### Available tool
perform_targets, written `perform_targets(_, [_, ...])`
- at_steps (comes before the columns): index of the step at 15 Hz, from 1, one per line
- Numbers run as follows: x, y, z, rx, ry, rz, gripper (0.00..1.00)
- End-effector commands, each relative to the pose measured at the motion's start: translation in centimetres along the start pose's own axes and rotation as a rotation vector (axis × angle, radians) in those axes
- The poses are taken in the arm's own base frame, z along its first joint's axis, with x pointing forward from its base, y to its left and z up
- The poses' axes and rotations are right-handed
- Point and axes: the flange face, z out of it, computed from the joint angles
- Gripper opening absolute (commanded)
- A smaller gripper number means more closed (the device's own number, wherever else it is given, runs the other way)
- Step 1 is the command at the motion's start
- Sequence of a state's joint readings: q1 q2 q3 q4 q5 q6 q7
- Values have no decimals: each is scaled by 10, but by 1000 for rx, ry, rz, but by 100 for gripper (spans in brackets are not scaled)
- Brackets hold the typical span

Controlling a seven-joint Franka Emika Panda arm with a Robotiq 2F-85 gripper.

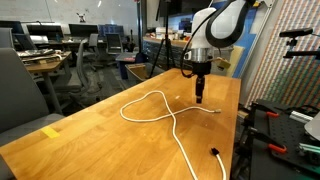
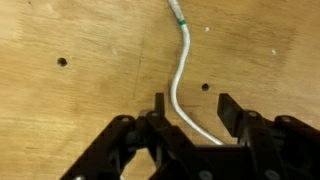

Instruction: Form a loose knot using the white rope

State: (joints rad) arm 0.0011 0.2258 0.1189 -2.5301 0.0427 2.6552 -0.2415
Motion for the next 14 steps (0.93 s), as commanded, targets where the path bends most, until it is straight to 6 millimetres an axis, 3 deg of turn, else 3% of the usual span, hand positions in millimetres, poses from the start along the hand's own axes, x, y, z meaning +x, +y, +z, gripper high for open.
perform_targets(1, [-24,-2,-15,51,83,-142,91])
perform_targets(3, [-36,1,-15,78,55,-260,100])
perform_targets(5, [-52,14,-17,126,-41,-349,100])
perform_targets(6, [-36,5,-3,103,1,-279,100])
perform_targets(9, [-48,20,-8,128,-43,-323,100])
perform_targets(14, [-45,21,29,71,27,-228,100])
